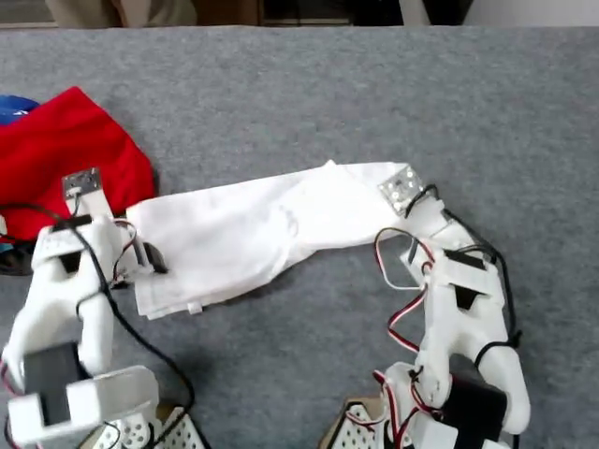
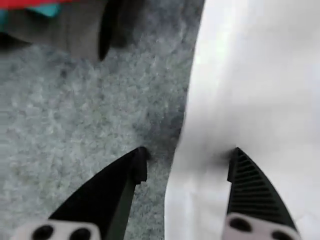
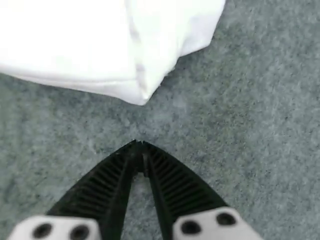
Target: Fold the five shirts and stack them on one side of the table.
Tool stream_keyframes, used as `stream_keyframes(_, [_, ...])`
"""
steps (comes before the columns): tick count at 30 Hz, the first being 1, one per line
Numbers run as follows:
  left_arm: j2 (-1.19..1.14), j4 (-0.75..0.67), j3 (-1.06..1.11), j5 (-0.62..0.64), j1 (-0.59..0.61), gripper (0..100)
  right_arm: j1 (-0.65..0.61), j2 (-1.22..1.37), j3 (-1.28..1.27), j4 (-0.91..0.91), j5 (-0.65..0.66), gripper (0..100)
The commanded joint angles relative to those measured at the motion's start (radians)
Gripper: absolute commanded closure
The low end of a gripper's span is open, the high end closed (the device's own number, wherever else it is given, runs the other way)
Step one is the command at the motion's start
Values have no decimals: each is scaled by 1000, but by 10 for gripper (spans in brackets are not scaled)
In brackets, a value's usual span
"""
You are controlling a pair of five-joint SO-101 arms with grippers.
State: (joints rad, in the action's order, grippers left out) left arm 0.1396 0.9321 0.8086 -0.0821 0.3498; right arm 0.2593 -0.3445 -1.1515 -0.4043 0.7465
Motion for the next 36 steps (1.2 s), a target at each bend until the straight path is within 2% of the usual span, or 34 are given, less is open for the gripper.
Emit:
stream_keyframes(1, [-93,34,-127,0,3,771,16,-31,-1,20,3,997])
stream_keyframes(11, [-252,89,-272,8,-29,883,16,-31,-2,20,3,997])
stream_keyframes(21, [-251,89,-285,2,-244,984,15,-31,-2,20,0,997])
stream_keyframes(25, [-251,112,-318,-2,-316,981,16,-31,-1,21,-51,997])
stream_keyframes(32, [-251,270,-545,5,-440,981,18,-31,-1,31,-60,997])
stream_keyframes(36, [-251,361,-703,5,-562,981,35,-31,-4,92,-137,997])
